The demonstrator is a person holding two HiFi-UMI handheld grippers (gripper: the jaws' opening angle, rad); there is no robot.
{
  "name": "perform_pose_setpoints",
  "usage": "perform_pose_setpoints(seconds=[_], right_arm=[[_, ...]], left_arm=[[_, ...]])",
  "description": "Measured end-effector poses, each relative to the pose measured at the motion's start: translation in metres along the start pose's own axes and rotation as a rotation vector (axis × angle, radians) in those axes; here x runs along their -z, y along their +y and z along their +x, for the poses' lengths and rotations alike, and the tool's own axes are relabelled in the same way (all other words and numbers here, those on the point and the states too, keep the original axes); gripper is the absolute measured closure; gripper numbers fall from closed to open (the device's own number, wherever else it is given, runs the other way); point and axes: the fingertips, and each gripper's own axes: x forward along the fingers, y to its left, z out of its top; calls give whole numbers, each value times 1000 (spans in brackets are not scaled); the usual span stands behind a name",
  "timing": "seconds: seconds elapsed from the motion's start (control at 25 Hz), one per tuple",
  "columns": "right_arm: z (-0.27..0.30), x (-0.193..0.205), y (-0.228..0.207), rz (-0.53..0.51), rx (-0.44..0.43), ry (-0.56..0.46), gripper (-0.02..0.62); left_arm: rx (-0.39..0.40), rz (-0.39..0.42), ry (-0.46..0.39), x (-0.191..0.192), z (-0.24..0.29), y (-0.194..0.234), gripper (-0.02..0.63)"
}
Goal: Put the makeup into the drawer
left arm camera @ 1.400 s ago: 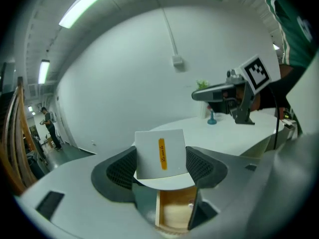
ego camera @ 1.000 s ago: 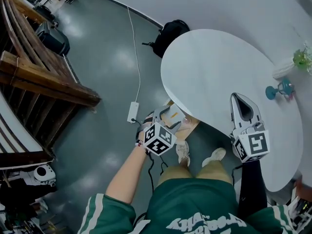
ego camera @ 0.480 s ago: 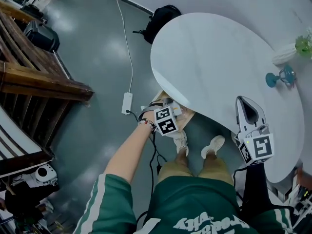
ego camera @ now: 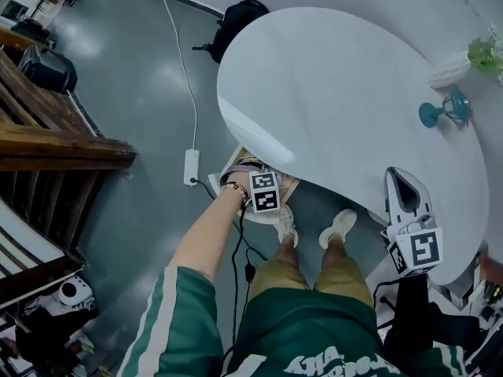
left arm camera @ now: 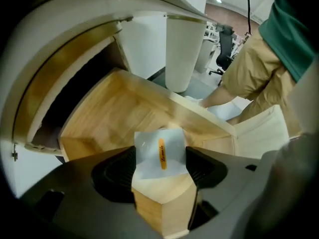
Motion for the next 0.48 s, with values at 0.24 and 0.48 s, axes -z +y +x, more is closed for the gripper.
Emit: perform_pose_setpoints(seconds=[0.24,0.48], right_arm=[[-7,10,-3,9,27,27,591],[-12,14,-6,-35,32,53,591]], left_arm=[[1,58,11,3,20,-3,295],[31,91,5,1,40,-9,293]])
